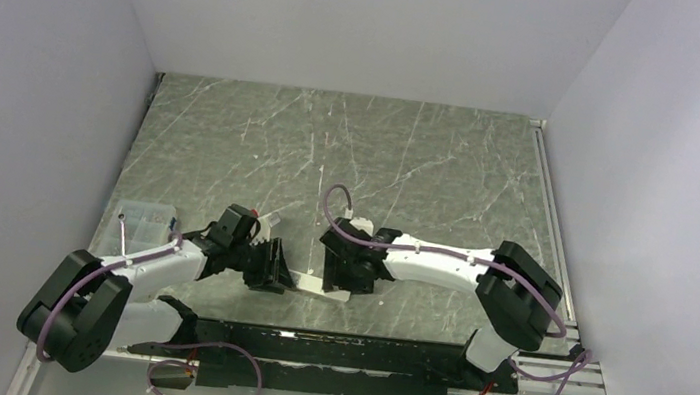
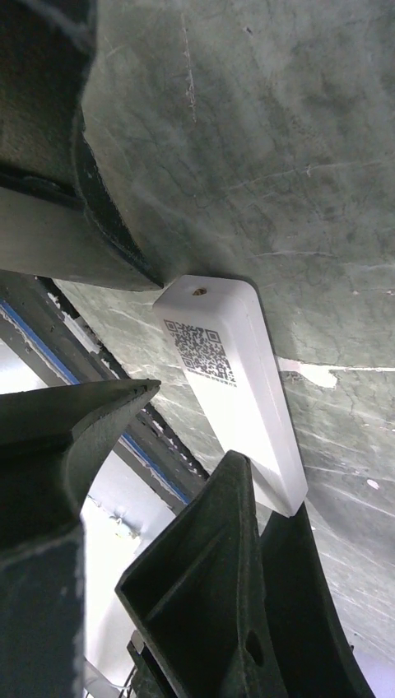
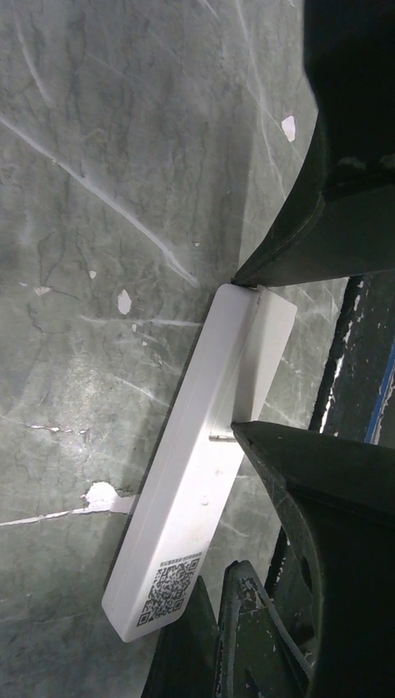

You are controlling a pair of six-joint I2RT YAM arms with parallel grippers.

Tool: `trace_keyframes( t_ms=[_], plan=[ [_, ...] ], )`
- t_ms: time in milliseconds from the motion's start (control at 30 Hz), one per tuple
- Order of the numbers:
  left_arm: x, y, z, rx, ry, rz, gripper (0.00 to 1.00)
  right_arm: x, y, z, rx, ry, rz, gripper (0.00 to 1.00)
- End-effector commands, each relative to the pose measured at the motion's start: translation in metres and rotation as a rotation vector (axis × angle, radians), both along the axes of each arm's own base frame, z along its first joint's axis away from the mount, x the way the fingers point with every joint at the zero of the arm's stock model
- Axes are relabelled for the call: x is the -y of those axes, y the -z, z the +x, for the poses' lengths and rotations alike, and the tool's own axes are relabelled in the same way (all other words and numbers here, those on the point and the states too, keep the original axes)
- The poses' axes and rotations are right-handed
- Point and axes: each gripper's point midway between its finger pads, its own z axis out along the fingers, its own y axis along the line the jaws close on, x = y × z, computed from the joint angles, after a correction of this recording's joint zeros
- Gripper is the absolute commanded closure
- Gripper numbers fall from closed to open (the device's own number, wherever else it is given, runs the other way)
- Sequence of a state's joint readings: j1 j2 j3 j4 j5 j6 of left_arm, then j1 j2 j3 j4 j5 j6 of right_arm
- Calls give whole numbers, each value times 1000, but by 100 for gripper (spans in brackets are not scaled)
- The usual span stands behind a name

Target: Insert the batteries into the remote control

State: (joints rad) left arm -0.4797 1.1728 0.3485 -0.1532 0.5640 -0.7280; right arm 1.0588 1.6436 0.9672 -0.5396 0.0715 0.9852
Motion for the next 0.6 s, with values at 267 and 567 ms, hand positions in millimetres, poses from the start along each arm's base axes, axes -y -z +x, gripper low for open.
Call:
trace_keyframes(
  t_ms=[267,567],
  plan=[
    [-1,-14,-2,23,3,-5,46,22,3,-20,-11,44,-58,35],
    [-1,-15,1,26,-7,4,42,24,-4,-17,15,63,-47,34]
  ],
)
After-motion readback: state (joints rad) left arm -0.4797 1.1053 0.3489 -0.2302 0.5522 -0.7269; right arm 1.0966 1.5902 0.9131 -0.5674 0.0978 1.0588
